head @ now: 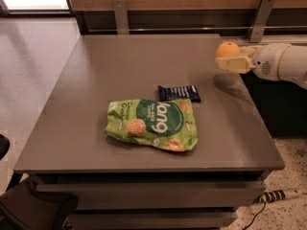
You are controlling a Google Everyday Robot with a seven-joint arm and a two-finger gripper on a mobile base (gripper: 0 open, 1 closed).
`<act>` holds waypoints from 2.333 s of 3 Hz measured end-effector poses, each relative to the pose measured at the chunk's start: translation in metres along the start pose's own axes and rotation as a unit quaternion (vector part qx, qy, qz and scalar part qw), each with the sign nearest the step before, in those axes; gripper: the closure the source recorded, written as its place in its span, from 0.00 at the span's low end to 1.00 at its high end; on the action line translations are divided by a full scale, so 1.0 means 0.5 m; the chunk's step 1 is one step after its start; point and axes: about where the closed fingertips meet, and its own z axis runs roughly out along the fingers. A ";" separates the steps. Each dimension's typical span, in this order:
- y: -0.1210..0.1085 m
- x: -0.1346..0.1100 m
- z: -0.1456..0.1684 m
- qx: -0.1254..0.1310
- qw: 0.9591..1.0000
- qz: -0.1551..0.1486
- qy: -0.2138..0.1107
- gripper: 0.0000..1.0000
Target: Move orange near green rice chip bag
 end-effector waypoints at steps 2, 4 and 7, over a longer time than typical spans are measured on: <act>0.174 0.071 -0.133 -0.027 0.999 0.025 -0.011 1.00; 0.326 0.120 -0.183 -0.032 0.998 0.041 0.019 1.00; 0.399 0.188 -0.147 -0.012 0.998 0.025 0.051 0.61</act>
Offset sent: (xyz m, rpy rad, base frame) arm -0.1851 0.0483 -0.0240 0.0942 0.0826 0.0494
